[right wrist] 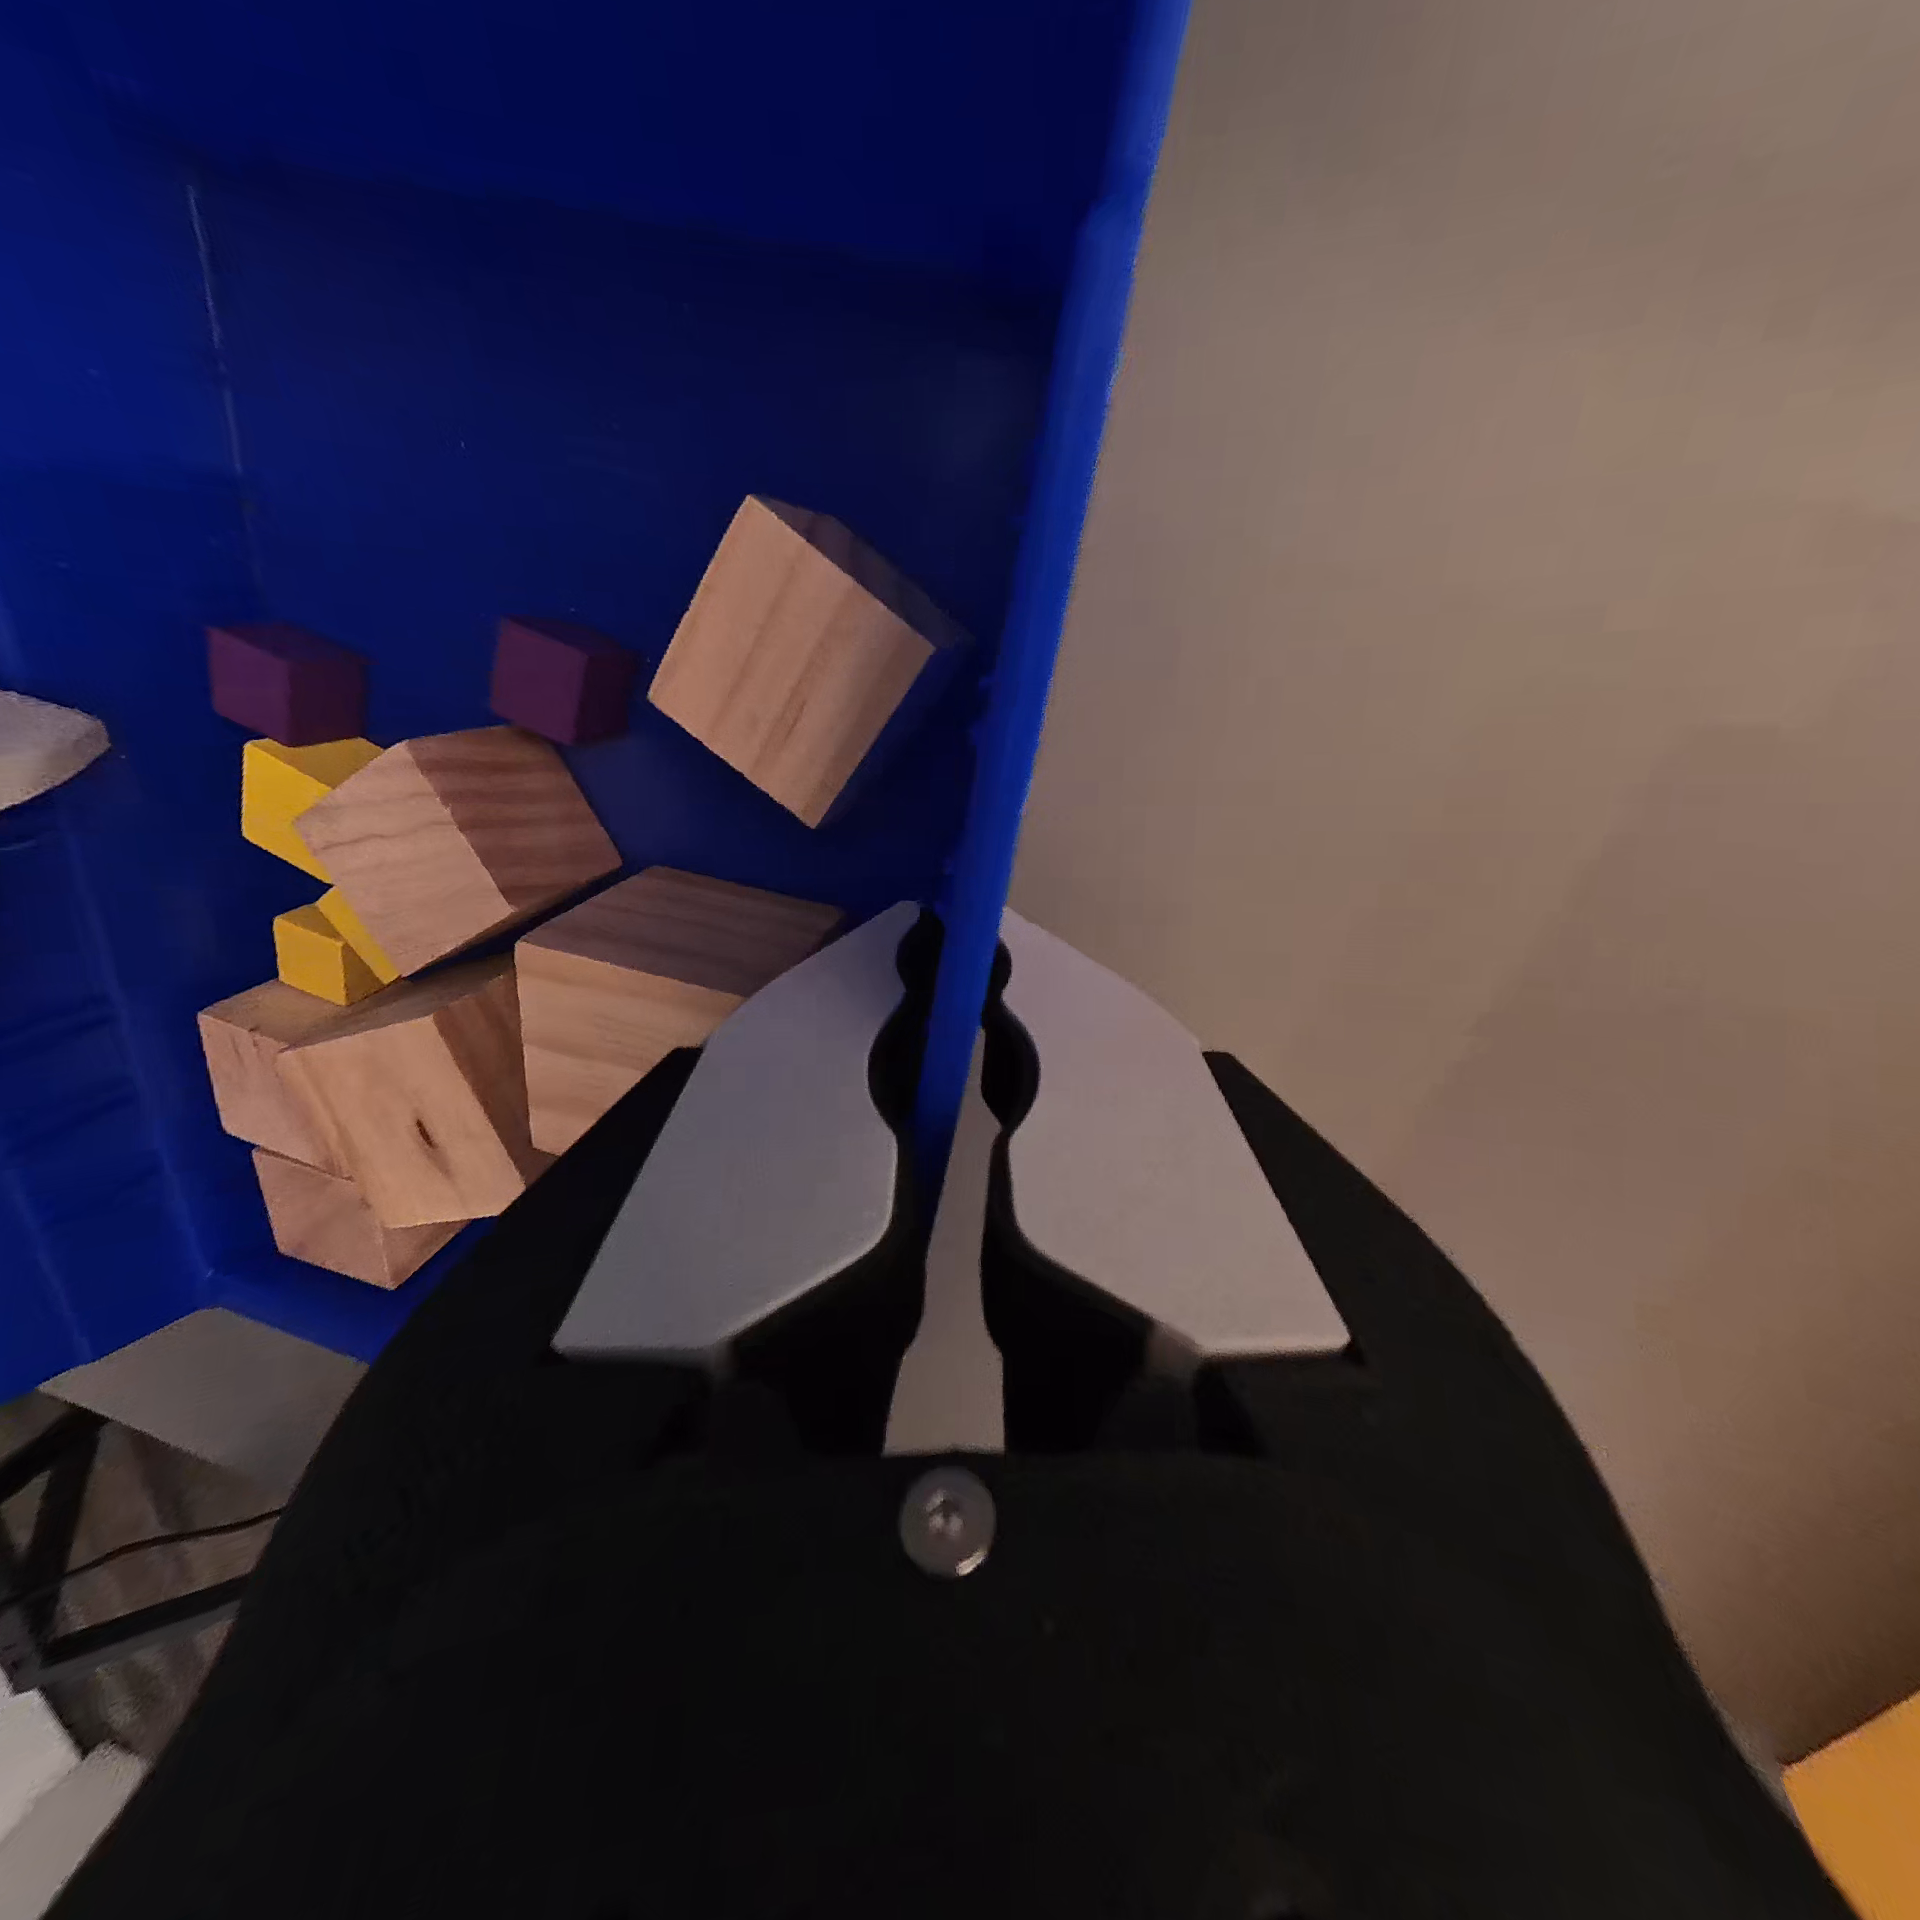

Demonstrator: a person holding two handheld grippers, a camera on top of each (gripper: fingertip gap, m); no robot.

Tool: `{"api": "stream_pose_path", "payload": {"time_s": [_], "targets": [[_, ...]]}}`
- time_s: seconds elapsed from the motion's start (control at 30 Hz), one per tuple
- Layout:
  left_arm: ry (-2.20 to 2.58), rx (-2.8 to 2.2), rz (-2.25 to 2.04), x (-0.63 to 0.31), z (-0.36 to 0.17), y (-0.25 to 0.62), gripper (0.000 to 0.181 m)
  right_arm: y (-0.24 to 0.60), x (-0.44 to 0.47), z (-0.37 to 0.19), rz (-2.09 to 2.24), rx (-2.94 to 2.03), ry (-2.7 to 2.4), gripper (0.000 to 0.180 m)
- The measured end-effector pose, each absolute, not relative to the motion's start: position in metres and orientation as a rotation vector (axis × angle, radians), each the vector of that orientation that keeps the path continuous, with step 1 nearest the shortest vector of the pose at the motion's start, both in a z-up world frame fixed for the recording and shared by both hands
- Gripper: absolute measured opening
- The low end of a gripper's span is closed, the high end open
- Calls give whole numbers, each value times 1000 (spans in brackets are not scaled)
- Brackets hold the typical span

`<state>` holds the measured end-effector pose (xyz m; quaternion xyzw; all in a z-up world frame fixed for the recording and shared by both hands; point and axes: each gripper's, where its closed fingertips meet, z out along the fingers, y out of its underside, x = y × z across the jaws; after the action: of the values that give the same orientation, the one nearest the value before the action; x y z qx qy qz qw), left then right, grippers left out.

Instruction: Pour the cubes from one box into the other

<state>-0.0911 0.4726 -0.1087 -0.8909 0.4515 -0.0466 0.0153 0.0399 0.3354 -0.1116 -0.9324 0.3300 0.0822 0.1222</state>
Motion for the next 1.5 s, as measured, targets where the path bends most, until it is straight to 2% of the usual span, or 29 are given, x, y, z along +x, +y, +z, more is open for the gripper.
{"api": "stream_pose_path", "payload": {"time_s": [0.2, 0.37, 0.83, 1.1, 1.5], "targets": [[1428, -2905, -268, -86, -102, 446, 5, 317, 52, -106, 304, -2729, 1004, 4], [1508, -2857, -102, -77, -82, 433, 6, 301, 57, -93, 357, -2747, 998, 5], [1660, -2710, 7, 3, 16, 362, 5, 227, 126, -16, 487, -2638, 1073, 4], [1836, -2599, -45, 102, 61, 275, 6, 126, 209, 45, 381, -2622, 1198, 5], [2170, -2412, -326, 252, 54, 105, 6, -63, 332, 64, 185, -2553, 1468, 6]]}}
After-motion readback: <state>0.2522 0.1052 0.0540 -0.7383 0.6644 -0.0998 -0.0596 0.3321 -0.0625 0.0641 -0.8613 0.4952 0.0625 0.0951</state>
